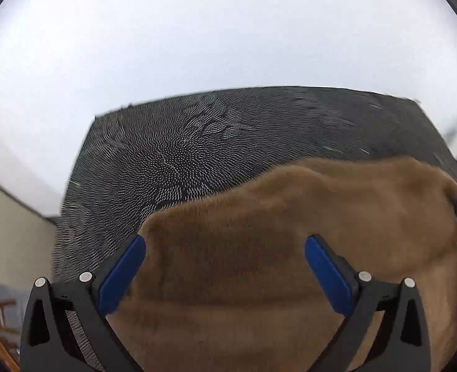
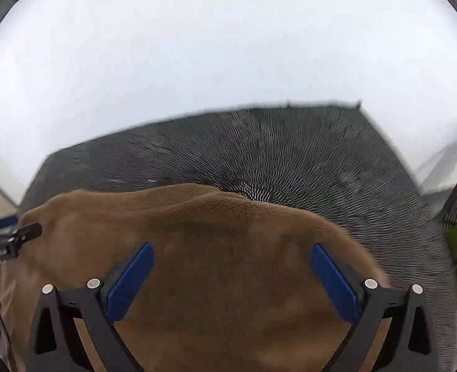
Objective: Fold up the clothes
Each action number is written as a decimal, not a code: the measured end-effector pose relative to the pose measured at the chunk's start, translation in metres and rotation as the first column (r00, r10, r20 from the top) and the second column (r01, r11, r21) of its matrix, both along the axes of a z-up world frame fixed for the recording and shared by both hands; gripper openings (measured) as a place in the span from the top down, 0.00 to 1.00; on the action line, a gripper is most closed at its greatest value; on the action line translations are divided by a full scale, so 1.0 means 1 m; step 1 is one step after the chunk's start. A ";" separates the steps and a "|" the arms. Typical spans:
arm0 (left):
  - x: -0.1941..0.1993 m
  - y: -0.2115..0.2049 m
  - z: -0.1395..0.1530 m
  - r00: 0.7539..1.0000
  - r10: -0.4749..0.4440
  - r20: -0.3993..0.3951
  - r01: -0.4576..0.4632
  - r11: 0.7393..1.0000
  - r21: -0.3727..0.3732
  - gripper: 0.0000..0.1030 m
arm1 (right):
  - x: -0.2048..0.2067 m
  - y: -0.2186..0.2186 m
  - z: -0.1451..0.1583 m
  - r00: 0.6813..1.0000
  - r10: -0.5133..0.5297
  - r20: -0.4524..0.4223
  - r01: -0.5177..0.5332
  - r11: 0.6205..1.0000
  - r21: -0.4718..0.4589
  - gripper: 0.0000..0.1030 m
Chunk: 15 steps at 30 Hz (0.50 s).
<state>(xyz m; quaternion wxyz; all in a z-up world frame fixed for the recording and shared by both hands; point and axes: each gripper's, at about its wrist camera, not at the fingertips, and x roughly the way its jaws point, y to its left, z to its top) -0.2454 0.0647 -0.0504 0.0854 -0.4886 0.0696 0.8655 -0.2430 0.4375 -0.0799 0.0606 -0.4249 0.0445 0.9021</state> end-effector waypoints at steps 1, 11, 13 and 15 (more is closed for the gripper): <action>0.012 0.001 0.002 1.000 -0.030 -0.004 0.030 1.000 0.001 0.00 | 0.010 -0.003 0.006 1.000 0.014 -0.013 -0.014 1.000 0.006 0.00; 0.107 -0.013 -0.035 0.995 -0.097 0.002 0.097 0.993 -0.070 0.00 | 0.129 -0.033 -0.036 0.987 0.130 0.090 -0.135 0.989 0.053 0.00; 0.106 -0.028 -0.042 0.999 -0.047 0.008 0.046 0.998 0.038 0.00 | 0.133 -0.028 -0.047 0.986 0.135 0.096 -0.138 0.990 0.026 0.00; 0.105 -0.031 -0.046 1.000 -0.029 -0.009 0.030 0.997 0.075 0.00 | 0.137 -0.023 -0.053 0.986 0.148 0.078 -0.148 0.989 0.001 0.00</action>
